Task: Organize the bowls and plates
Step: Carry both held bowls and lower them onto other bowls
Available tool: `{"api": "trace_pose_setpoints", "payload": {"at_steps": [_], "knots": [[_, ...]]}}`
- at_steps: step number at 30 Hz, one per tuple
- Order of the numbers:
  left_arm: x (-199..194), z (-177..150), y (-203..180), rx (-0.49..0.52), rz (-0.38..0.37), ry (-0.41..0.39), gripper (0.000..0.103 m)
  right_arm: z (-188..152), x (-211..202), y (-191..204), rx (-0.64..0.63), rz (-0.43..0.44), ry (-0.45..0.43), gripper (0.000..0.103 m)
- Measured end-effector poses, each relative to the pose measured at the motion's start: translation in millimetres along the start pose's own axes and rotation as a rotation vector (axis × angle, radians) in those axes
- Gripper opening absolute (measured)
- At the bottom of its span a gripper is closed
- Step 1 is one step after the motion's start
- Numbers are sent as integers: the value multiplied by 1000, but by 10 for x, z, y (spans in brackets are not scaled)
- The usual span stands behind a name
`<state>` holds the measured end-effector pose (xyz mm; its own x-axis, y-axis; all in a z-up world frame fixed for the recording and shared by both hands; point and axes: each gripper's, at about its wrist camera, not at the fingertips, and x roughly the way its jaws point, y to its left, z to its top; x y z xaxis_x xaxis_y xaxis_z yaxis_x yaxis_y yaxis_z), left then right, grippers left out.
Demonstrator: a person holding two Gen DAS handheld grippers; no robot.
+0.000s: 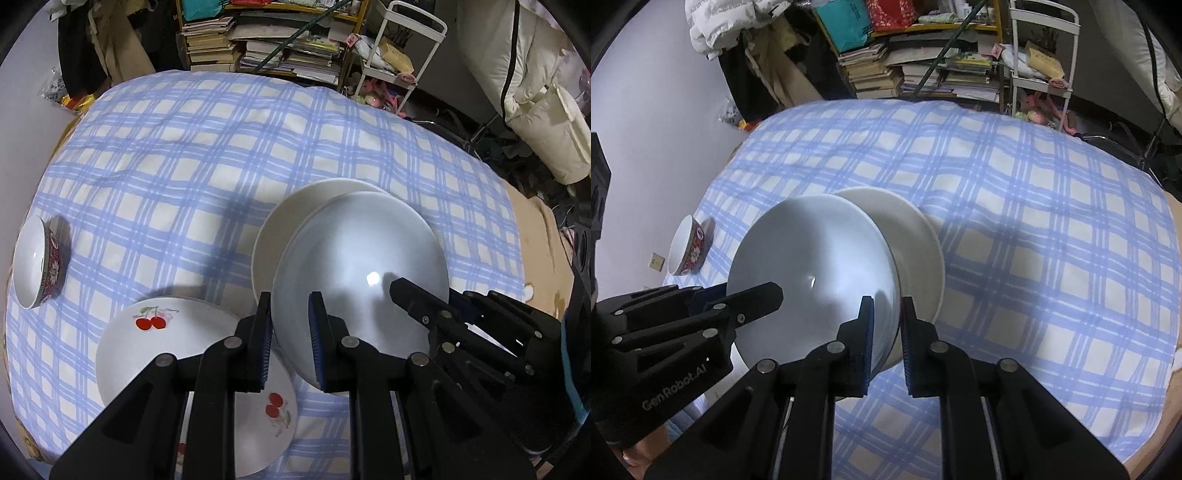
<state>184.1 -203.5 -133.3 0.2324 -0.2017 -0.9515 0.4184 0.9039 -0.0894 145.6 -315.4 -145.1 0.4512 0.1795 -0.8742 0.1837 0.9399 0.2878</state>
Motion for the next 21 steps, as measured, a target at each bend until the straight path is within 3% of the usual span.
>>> {"api": "trace_pose_setpoints", "payload": {"at_steps": [15,21], "knots": [[166,54,110,-37,3,19,18,12,181,148,-104,-90,9,15],[203,42,90,-13,39,10,18,32,230,184,-137,-105,-10,15]]}}
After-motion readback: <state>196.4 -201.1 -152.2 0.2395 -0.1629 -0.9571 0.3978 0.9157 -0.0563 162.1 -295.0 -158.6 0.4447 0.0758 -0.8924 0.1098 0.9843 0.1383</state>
